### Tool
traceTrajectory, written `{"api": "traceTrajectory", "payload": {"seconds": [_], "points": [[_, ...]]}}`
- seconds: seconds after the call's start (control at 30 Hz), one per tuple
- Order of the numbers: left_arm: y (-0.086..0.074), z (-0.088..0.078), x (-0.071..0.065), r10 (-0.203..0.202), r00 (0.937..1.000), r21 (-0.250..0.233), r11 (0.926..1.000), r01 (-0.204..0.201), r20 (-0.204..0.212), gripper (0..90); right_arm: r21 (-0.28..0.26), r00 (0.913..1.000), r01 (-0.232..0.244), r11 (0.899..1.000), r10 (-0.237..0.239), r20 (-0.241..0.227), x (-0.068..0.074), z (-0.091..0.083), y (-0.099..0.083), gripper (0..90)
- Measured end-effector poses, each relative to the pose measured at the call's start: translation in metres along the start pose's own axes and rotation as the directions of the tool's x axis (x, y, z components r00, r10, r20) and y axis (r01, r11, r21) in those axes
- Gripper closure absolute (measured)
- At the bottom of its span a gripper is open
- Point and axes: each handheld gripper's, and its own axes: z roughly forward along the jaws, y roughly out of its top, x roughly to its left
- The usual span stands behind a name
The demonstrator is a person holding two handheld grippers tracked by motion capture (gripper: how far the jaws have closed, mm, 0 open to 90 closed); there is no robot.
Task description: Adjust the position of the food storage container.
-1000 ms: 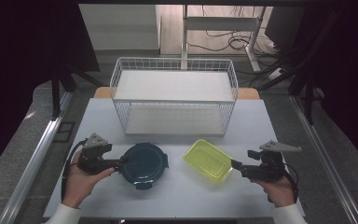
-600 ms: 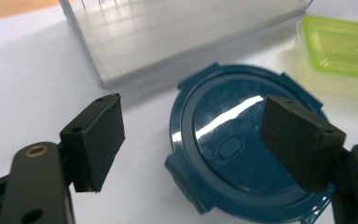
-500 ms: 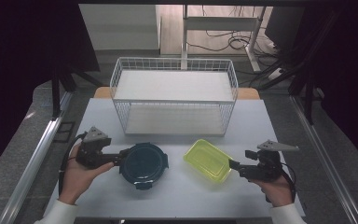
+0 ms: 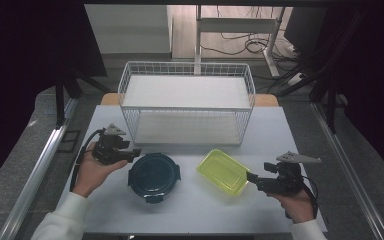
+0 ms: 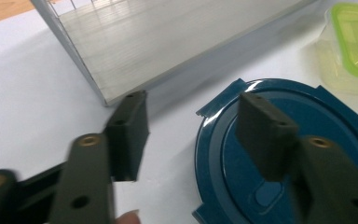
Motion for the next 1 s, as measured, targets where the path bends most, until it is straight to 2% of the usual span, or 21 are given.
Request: {"api": "traceTrajectory", "payload": {"seconds": [0.17,0.3,0.47,0.57,0.73,0.77,1.0], "points": [[0.002,0.015,0.01,0.002,0.9999,0.058,0.9983,-0.003,0.01,71.8,0.001,1.0,-0.003,1.0,0.003,0.005,-0.001,0.0,-0.001,18.5],[0.004,0.03,0.013,0.033,0.9992,0.099,0.9945,-0.035,0.021,84.4,0.012,1.0,-0.001,1.0,0.001,0.003,-0.001,0.004,-0.001,18.5],[0.006,0.045,0.013,0.074,0.9964,0.156,0.9846,-0.08,0.043,87.2,0.016,1.0,0.005,1.0,-0.005,0.003,-0.002,0.007,-0.002,18.5],[0.008,0.053,0.014,0.083,0.9959,0.18,0.9796,-0.089,0.036,88.9,0.016,1.0,0.005,1.0,-0.005,0.005,-0.002,0.007,-0.002,18.5],[0.008,0.064,0.01,0.1,0.9914,0.218,0.969,-0.116,0.085,90.0,0.017,1.0,0.007,1.0,-0.007,0.007,-0.002,0.006,-0.003,18.5],[0.008,0.065,0.008,0.114,0.9908,0.227,0.9655,-0.128,0.073,90.0,0.016,0.9999,0.006,1.0,-0.007,0.008,-0.002,0.006,-0.003,18.5],[0.009,0.066,0.006,0.136,0.9879,0.232,0.9612,-0.15,0.074,90.0,0.016,0.9999,-0.001,1.0,0.001,0.01,-0.004,0.007,-0.004,18.5]]}}
